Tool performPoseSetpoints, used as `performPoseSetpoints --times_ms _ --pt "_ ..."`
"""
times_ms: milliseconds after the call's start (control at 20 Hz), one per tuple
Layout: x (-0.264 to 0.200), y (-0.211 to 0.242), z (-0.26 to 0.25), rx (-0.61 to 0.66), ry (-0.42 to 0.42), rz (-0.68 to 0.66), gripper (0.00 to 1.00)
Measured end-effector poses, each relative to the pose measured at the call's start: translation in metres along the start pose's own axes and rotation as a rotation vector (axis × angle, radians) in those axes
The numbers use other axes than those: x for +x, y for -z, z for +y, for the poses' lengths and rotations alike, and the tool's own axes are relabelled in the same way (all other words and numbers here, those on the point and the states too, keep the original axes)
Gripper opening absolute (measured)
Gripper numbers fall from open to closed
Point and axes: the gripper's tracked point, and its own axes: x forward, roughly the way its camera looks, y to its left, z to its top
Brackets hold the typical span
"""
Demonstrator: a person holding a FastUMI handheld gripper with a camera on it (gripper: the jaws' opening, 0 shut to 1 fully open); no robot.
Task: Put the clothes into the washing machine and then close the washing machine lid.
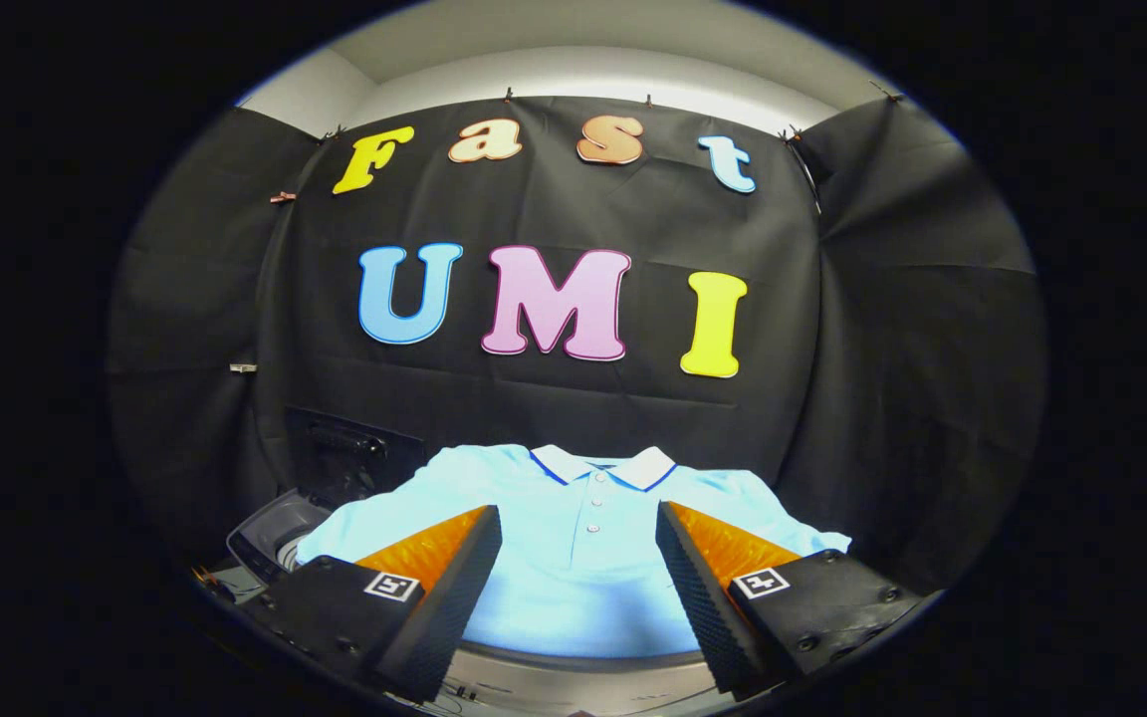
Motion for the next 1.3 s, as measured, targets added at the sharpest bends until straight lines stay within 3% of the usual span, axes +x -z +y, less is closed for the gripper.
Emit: performPoseSetpoints --times_ms 550,1000,1300 --pt "0.072 0.028 -0.007 0.073 0.012 0.274 0.99" --pt "0.095 0.070 -0.017 0.057 0.024 0.473 0.99" --pt "0.094 0.071 -0.016 0.075 0.006 0.518 0.98"
